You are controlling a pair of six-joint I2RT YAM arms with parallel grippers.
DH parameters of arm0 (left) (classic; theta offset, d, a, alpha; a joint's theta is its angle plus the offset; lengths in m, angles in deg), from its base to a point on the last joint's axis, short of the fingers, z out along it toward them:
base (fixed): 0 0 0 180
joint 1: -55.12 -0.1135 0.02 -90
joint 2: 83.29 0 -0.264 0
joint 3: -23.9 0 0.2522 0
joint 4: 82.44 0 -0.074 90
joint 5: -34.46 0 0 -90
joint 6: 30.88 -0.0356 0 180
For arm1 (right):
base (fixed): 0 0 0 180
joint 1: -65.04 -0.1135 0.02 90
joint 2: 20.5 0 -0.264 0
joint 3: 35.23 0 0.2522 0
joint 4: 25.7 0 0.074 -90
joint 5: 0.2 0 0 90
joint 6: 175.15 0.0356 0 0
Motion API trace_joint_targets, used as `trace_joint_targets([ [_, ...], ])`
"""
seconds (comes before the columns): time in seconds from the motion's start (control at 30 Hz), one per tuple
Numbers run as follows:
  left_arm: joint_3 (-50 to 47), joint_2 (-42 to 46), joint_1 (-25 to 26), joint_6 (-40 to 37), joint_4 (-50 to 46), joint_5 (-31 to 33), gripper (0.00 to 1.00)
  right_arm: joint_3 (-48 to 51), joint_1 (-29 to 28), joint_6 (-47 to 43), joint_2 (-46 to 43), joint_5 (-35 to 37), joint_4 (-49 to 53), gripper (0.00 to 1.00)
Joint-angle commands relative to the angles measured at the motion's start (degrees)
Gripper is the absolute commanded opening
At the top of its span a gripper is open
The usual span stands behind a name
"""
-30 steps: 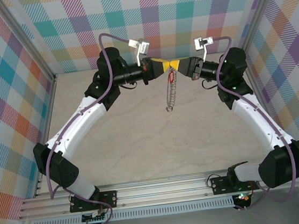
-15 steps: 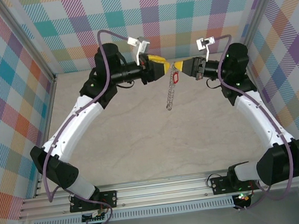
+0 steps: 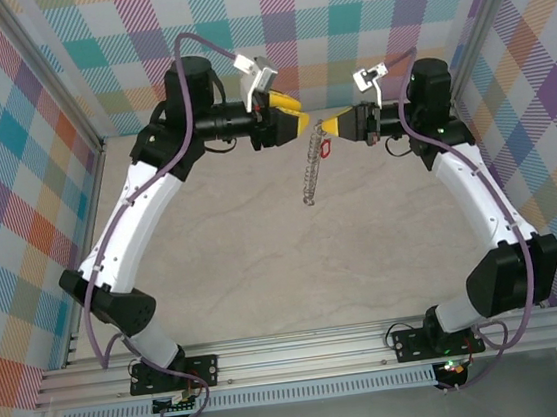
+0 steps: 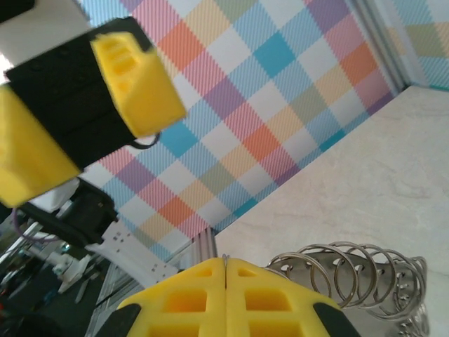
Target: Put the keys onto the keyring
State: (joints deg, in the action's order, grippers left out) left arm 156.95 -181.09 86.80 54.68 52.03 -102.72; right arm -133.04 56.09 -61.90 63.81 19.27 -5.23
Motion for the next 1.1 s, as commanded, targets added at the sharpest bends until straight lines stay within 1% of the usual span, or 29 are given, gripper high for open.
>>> trace_joint_targets([
  [0.0, 3.6, -2.9, -1.0, -3.4, -7.3, -4.4, 0.42, -3.2, 0.3, -3.4, 1.3, -6.2, 2.9, 0.0],
  [0.03, 4.6, -3.7, -1.2, -3.5, -8.0, -5.0, 0.4, -3.2, 0.4, -3.6, 1.4, -5.8, 3.1, 0.0],
  [0.1, 5.9, -4.8, -1.3, -3.6, -8.8, -5.8, 0.38, -3.1, 0.3, -3.2, 1.6, -5.7, 2.7, 0.0],
  [0.27, 7.5, -7.0, -1.4, -2.5, -9.1, -7.7, 0.3, -1.5, 0.3, -0.1, 1.6, -5.1, -1.3, 0.0],
  [0.4, 8.1, -8.2, -1.3, -1.8, -8.9, -8.6, 0.27, -0.7, 0.3, 1.2, 1.4, -4.6, -3.0, 0.0],
  [0.83, 8.7, -10.2, -1.1, 0.0, -8.1, -10.5, 0.27, 0.2, 0.3, 3.5, 1.2, -3.8, -5.9, 0.0],
  [1.07, 8.8, -11.0, -0.8, 0.3, -7.8, -10.6, 0.27, 0.2, 0.3, 4.1, 1.3, -3.5, -6.7, 0.0],
])
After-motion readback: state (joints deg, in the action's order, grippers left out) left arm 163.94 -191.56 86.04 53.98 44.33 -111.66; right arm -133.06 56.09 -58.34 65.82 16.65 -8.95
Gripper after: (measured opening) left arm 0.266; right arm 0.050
